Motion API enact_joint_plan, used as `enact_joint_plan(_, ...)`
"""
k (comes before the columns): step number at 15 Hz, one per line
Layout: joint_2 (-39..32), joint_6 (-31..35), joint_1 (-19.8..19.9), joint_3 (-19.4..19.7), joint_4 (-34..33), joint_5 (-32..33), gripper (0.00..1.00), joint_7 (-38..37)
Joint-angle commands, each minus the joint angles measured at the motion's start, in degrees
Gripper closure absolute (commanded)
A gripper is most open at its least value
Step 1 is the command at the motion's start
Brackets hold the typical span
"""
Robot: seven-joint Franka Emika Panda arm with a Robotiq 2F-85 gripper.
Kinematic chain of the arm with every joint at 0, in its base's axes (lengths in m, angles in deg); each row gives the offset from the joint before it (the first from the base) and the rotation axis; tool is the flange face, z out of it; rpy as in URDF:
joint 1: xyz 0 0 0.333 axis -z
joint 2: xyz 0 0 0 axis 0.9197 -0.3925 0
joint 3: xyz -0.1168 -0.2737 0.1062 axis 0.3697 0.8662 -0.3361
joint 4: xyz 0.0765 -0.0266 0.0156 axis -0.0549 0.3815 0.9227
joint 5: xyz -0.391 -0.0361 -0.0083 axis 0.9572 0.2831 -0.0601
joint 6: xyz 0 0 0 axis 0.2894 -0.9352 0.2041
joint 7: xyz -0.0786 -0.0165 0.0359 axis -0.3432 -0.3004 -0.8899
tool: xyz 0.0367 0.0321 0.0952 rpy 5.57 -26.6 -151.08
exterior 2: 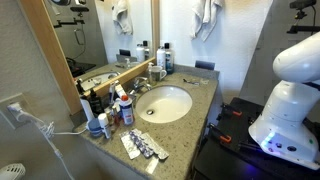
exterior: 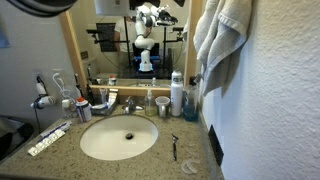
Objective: Take the towel and clean the central part of the bathing room sink, and then hang back the towel
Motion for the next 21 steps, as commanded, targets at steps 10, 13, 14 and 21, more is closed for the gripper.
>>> enact_joint_plan(10, 0.8, 13.3, 54.7, -42.2, -13.9, -25.3, 0.0, -6.8)
enact_joint_plan(13, 6.5, 13.3, 67.7, -52.1, -17.4, -33.3, 0.0, -7.4)
enact_joint_plan(14, 8.8, 13.3, 71.9, -55.2, -18.3, -35.7, 0.0, -8.1)
enact_joint_plan(21, 21.1, 13.3, 99.1, -75.0, -27.5, -40.5, 0.0, -17.6)
